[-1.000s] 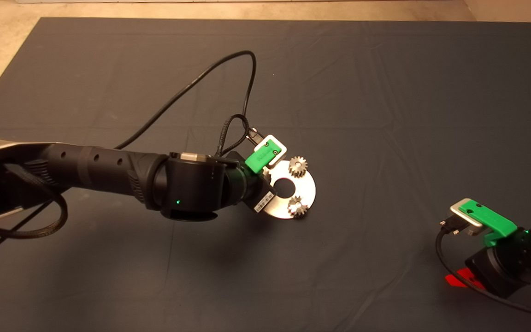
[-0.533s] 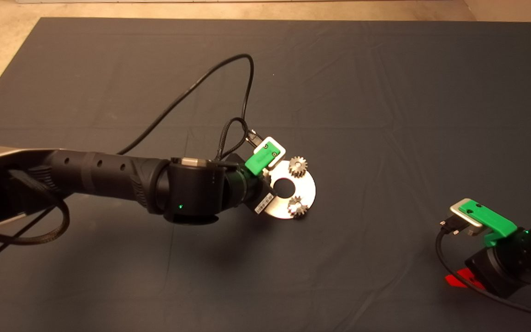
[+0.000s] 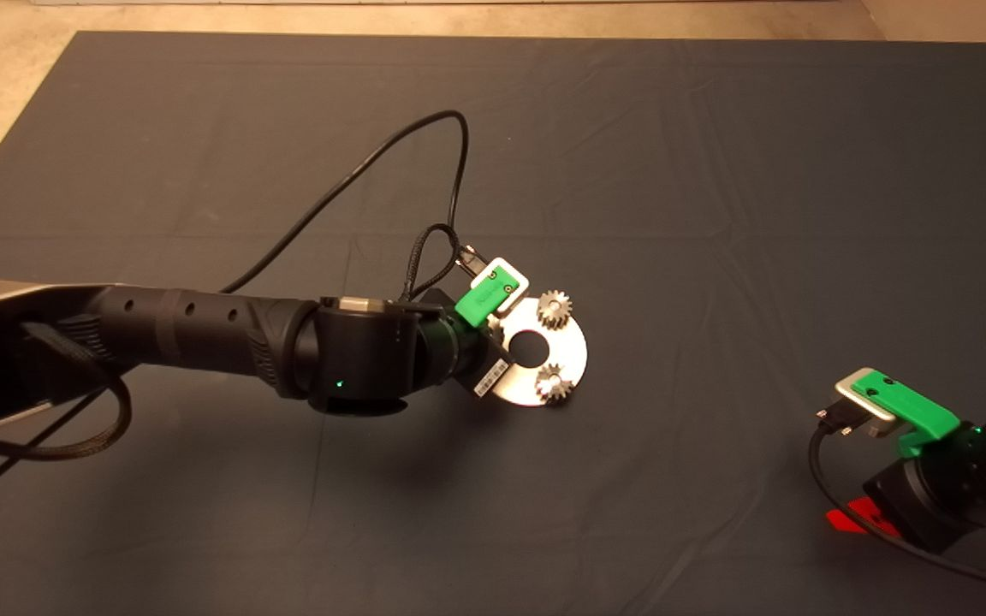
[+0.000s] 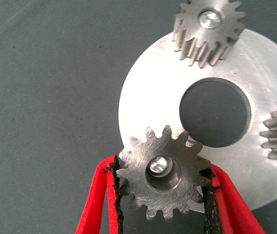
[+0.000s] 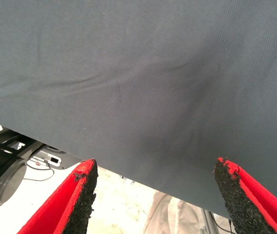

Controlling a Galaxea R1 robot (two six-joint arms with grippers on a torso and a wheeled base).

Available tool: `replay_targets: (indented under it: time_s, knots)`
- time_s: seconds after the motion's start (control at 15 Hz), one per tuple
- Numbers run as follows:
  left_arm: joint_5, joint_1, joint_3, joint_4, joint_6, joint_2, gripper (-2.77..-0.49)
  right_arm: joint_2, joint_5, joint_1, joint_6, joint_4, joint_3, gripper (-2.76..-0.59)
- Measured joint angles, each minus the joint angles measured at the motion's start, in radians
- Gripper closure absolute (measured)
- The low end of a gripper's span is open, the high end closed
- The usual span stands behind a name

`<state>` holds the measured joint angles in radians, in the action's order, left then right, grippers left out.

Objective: Install three planetary gears onto the carrier pins

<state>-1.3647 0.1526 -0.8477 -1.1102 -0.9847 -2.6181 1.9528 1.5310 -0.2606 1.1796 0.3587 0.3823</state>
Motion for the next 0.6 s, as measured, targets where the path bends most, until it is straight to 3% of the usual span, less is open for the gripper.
replay_targets:
  time_s: [0.6]
  knots:
    - [0.007,-0.003,-0.001,-0.005,0.001,0.003,-0.70,0.000,0.000,0.000,0.000,0.000,0.000,-1.76]
